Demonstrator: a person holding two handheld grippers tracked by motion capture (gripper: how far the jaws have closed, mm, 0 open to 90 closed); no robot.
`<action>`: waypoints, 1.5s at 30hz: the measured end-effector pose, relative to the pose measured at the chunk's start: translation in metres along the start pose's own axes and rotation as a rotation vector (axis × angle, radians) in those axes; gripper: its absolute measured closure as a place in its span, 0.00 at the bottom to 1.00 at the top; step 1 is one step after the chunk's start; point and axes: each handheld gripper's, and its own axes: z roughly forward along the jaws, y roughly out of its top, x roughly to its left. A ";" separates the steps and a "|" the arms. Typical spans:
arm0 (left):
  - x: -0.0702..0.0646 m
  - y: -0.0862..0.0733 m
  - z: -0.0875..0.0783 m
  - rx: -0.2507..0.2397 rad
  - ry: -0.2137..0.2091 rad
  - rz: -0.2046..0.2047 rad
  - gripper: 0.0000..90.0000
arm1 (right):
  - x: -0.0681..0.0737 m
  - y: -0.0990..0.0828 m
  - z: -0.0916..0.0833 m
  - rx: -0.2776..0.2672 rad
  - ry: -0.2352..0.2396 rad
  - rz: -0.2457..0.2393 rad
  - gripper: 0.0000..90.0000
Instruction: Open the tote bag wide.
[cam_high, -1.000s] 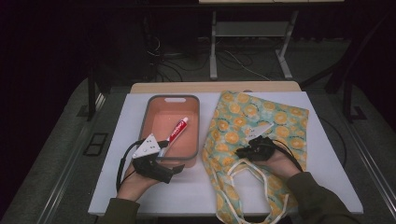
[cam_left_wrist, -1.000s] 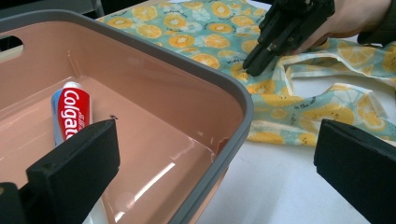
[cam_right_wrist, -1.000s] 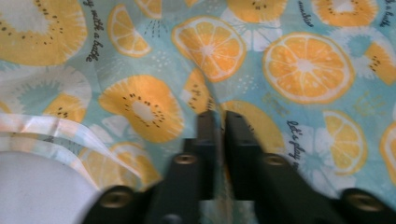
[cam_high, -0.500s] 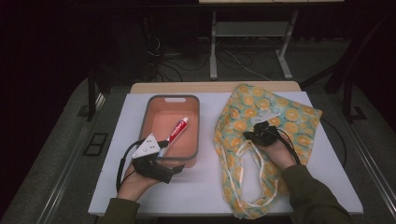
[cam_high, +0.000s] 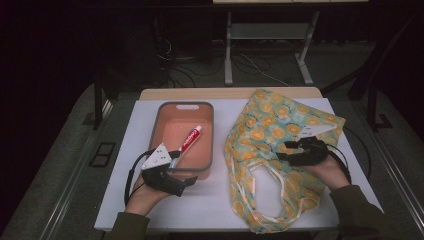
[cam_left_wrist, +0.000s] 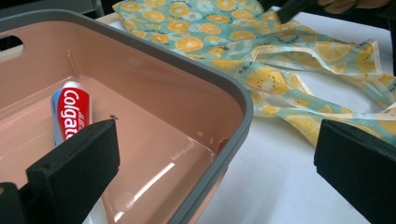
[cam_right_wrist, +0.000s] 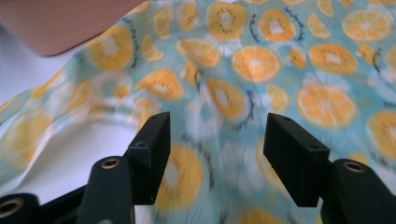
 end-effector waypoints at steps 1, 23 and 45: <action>0.000 0.000 0.000 0.000 -0.001 -0.001 0.00 | 0.001 -0.005 -0.007 -0.004 0.003 0.009 0.44; 0.000 0.000 0.000 0.003 0.006 0.003 0.00 | 0.030 -0.067 -0.007 0.173 0.070 -0.110 0.71; 0.000 0.000 0.001 0.004 0.007 0.004 0.00 | 0.061 -0.049 -0.019 0.097 0.170 -0.148 0.56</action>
